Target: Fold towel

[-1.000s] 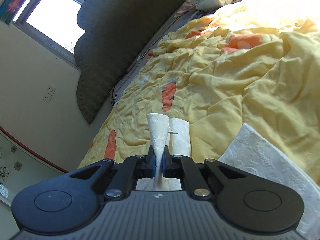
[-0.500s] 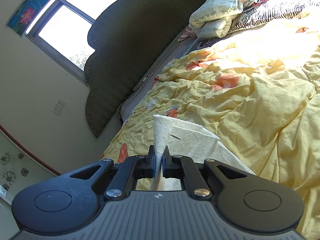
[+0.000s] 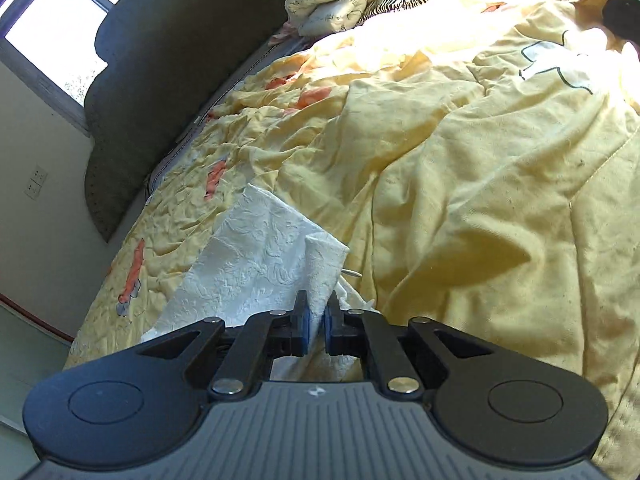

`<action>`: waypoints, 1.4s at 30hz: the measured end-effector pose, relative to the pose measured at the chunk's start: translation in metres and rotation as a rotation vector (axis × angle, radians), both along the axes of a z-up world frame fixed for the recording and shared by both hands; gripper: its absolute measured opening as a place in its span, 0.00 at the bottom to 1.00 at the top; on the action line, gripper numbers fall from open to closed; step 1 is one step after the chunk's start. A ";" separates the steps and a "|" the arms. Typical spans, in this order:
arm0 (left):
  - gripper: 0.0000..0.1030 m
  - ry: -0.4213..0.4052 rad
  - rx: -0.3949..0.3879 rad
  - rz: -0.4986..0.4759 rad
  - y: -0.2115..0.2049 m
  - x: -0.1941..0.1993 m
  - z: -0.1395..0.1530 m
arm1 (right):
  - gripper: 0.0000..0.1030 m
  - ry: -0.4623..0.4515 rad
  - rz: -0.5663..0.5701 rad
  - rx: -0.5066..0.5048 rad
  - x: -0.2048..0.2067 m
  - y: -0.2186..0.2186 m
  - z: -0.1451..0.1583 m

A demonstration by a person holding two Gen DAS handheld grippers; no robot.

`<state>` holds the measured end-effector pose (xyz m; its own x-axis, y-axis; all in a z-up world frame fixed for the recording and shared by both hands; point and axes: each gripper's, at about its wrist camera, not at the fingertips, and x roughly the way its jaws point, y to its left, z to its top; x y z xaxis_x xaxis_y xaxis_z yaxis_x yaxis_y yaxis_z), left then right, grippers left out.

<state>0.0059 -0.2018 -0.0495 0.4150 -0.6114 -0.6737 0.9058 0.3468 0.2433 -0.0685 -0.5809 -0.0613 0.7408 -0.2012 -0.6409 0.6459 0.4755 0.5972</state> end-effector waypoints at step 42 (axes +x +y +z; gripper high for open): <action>0.74 0.093 -0.332 1.376 0.374 0.066 0.077 | 0.65 -0.363 1.407 -0.800 0.123 0.501 0.063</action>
<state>0.0722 0.1723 0.0273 0.7625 0.1051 -0.6384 -0.1882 0.9801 -0.0635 0.0545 -0.0802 0.0015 0.6938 0.5400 -0.4764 -0.6368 0.7690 -0.0558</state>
